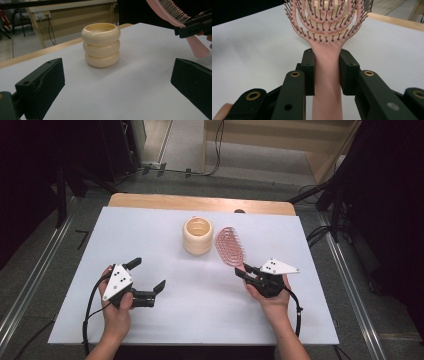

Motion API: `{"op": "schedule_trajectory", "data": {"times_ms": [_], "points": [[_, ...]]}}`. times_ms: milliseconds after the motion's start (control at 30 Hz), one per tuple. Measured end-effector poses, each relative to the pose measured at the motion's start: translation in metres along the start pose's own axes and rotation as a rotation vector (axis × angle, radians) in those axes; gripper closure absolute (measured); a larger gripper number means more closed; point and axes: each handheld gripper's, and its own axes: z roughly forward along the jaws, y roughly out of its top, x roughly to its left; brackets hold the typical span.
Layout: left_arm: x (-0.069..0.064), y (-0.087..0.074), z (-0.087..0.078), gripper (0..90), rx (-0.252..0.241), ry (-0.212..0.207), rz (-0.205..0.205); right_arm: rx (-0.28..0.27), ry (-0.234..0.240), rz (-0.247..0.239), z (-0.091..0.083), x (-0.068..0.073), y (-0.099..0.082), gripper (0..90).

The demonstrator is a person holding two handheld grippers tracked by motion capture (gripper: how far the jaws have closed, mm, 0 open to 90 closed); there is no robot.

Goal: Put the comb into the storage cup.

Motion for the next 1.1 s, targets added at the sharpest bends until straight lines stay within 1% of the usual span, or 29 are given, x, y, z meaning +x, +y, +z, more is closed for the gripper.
{"op": "schedule_trajectory", "data": {"times_ms": [200,233,567,633,767,967,1000,1100], "points": [[-0.004,0.005,0.012,0.0,-0.004,-0.031,-0.001,-0.002,0.007,-0.018,0.003,0.004,0.0,67.8],[-0.004,0.005,0.015,0.0,-0.001,-0.035,0.003,-0.003,0.01,-0.017,0.003,0.005,0.0,67.7],[-0.011,0.013,0.031,0.0,-0.017,-0.083,-0.011,-0.008,0.022,-0.027,0.005,0.009,0.001,67.8],[-0.013,0.014,0.034,0.0,-0.019,-0.091,-0.022,-0.011,0.02,-0.033,0.005,0.011,0.001,67.8],[-0.015,0.017,0.04,0.0,-0.034,-0.12,-0.049,-0.01,0.027,-0.043,0.007,0.015,0.001,67.8],[-0.019,0.021,0.047,0.0,-0.033,-0.161,-0.068,-0.013,0.036,-0.056,0.009,0.019,0.002,67.8],[-0.02,0.022,0.048,0.0,-0.034,-0.173,-0.076,-0.012,0.037,-0.058,0.01,0.02,0.002,67.8],[-0.021,0.024,0.052,0.0,-0.037,-0.189,-0.092,-0.012,0.041,-0.065,0.011,0.023,0.002,67.8]]}}
